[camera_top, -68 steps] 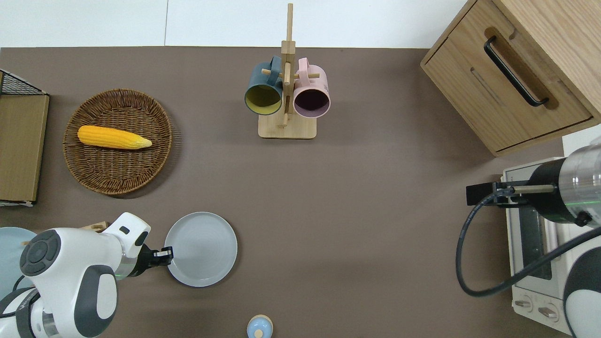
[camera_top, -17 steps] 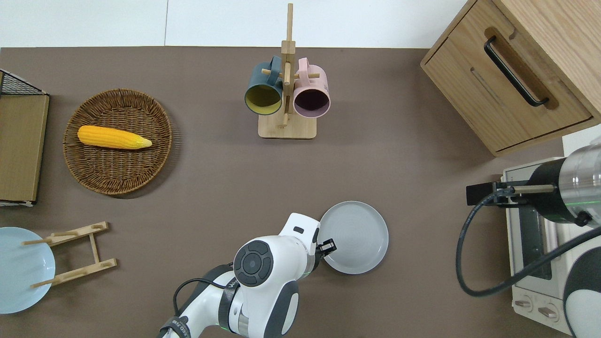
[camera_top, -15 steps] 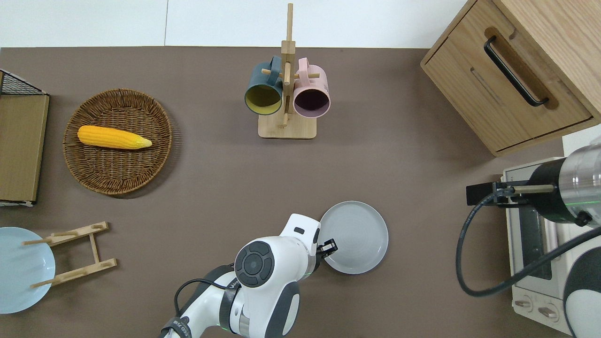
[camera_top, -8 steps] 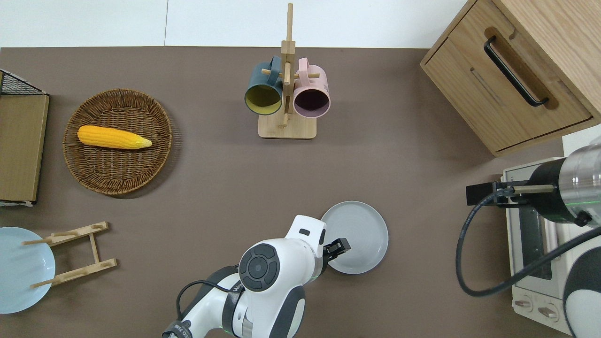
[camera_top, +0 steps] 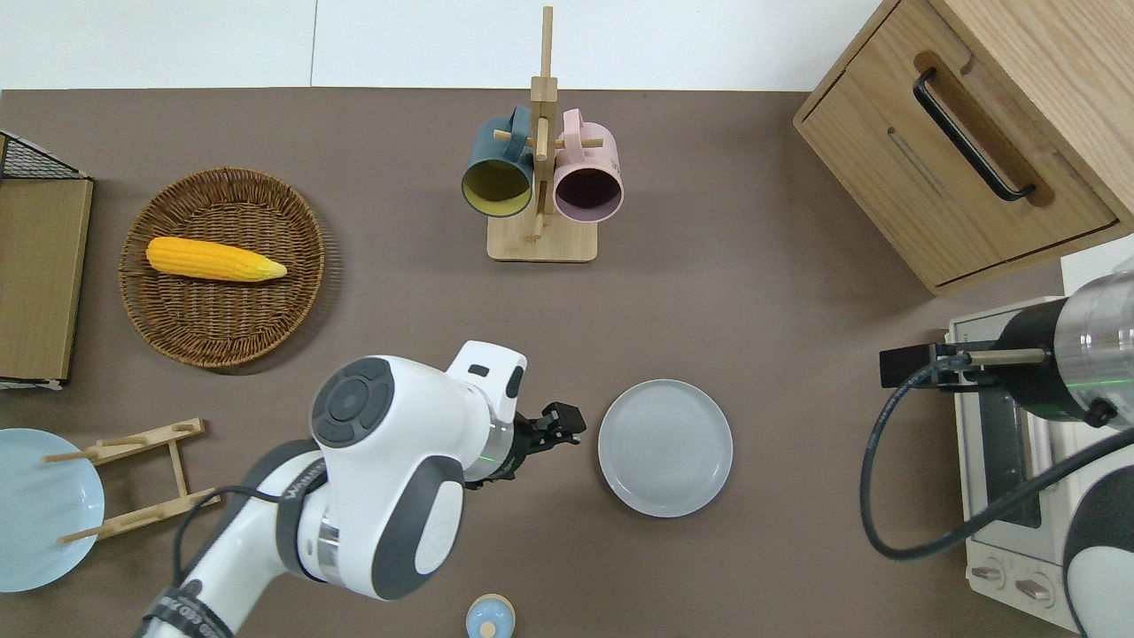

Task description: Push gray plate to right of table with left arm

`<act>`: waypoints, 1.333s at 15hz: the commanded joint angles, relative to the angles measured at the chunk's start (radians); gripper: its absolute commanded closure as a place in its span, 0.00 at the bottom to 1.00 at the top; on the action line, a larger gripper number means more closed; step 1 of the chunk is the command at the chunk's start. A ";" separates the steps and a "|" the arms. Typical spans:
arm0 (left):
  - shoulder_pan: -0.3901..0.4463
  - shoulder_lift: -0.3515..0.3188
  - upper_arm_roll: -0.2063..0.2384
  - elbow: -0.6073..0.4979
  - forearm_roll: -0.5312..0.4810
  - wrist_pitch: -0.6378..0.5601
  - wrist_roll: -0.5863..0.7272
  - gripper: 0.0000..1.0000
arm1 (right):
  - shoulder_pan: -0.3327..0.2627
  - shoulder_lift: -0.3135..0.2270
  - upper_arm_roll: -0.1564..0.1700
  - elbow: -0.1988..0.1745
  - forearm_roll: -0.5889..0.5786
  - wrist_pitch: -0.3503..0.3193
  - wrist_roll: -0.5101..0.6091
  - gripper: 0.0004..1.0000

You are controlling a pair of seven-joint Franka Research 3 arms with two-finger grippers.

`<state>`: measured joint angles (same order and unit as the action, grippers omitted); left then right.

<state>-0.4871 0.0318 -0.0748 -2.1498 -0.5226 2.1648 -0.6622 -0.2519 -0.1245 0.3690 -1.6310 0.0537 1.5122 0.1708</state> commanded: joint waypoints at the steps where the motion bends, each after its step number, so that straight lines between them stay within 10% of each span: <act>1: 0.060 -0.010 0.066 0.099 0.065 -0.196 0.076 0.01 | -0.024 -0.027 0.014 -0.027 0.021 0.000 0.010 0.00; 5: 0.149 -0.024 0.098 0.146 0.113 -0.310 0.202 0.01 | -0.024 -0.027 0.014 -0.027 0.021 0.000 0.010 0.00; 12: 0.450 -0.076 -0.095 0.162 0.301 -0.356 0.360 0.01 | -0.024 -0.027 0.014 -0.027 0.021 0.000 0.010 0.00; 20: 0.616 -0.132 -0.148 0.298 0.472 -0.502 0.568 0.01 | -0.024 -0.027 0.014 -0.027 0.021 0.000 0.010 0.00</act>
<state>0.0677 -0.0953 -0.2014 -1.9192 -0.1058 1.7182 -0.1810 -0.2519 -0.1245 0.3690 -1.6310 0.0537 1.5122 0.1708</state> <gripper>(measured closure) 0.004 0.004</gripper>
